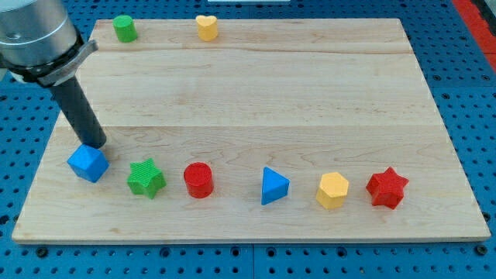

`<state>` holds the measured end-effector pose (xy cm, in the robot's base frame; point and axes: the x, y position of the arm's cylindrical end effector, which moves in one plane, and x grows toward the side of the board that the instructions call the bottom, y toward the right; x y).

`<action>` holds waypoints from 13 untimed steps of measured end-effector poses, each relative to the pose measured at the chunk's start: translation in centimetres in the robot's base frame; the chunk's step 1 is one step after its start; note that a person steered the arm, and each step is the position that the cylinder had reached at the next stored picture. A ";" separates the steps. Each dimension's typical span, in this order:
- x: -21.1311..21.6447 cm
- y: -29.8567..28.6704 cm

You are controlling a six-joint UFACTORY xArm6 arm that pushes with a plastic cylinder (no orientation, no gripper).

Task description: Slide blue cube to the bottom left

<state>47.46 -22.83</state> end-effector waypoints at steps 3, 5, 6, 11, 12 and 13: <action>0.7 -0.7; 1.2 -1.3; 1.9 -1.5; 2.6 0.1; 2.6 0.4; 2.8 0.7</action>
<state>50.23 -22.09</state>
